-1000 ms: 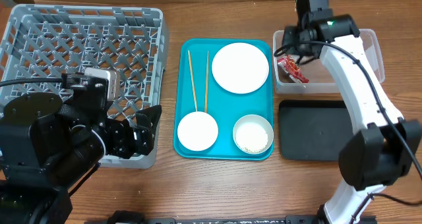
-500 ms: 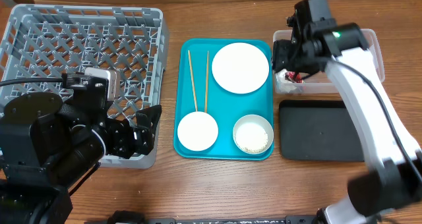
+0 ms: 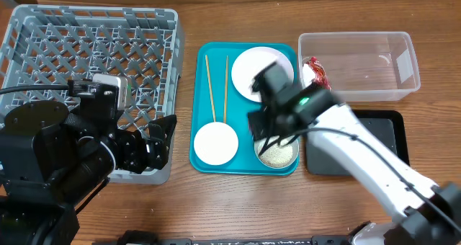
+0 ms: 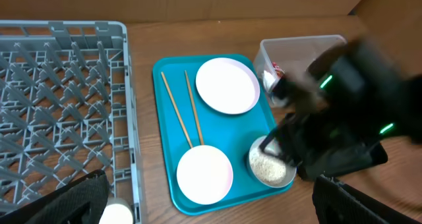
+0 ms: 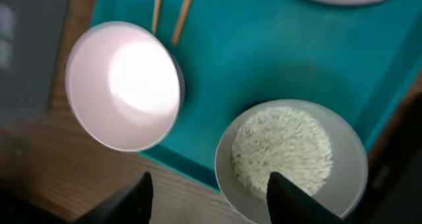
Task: Sort waste into correct bins and load items into the dishwasher
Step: 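Grasp the rim of the grey rice bowl with right gripper, then tip the grey bowl over the black tray to pour out rice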
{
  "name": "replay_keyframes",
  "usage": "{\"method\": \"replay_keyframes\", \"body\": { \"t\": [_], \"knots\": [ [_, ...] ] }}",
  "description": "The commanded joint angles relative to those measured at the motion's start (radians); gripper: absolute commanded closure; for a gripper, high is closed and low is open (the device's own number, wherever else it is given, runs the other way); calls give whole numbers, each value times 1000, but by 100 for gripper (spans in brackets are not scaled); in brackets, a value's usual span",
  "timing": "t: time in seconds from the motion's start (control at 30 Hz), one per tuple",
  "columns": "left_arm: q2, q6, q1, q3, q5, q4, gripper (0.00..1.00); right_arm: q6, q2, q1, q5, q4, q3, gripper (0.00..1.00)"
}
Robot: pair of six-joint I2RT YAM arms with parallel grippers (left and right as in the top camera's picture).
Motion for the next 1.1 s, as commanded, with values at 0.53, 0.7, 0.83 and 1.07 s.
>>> {"method": "replay_keyframes", "body": {
  "t": [0.53, 0.7, 0.83, 1.07],
  "knots": [
    [2, 8, -4, 4, 11, 0, 0, -51, 143, 27, -19, 142, -171, 64],
    [2, 8, -4, 4, 11, 0, 0, -51, 187, 27, -18, 143, -171, 78],
    [2, 8, -4, 4, 11, 0, 0, -51, 186, 27, -14, 152, -169, 87],
    [2, 8, -4, 4, 11, 0, 0, -42, 130, 25, -14, 127, -130, 96]
  ]
}}
